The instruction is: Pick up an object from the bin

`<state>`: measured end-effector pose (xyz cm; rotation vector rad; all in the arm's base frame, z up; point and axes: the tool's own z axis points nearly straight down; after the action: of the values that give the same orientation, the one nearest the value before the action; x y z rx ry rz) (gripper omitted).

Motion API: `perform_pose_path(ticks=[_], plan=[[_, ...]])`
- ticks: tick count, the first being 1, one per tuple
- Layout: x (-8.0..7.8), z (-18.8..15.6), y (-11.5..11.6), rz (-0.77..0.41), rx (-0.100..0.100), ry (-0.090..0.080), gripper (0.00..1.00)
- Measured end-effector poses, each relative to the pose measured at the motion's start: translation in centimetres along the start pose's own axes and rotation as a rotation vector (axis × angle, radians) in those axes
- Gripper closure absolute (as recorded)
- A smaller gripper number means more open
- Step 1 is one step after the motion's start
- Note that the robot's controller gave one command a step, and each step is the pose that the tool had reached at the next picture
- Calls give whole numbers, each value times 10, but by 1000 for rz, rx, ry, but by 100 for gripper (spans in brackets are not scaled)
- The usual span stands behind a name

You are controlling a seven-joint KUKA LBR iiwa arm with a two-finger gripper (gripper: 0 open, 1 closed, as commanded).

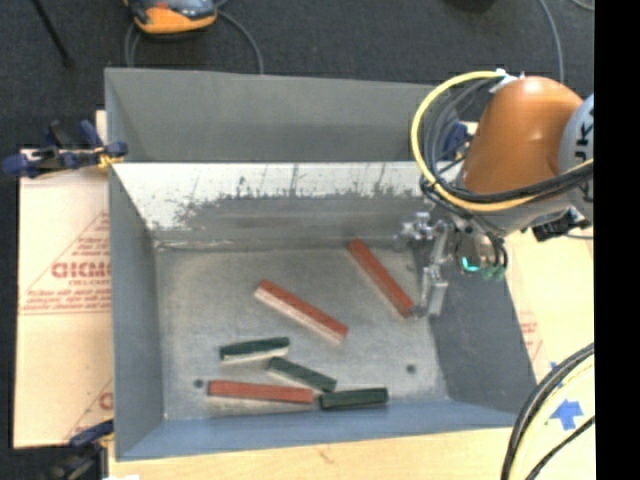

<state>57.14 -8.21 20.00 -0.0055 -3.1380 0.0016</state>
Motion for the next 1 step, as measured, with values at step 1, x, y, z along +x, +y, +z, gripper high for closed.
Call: perform_pose_path(ticks=[1], plan=[[-2, -5, 0, -2, 1, -8, 0]])
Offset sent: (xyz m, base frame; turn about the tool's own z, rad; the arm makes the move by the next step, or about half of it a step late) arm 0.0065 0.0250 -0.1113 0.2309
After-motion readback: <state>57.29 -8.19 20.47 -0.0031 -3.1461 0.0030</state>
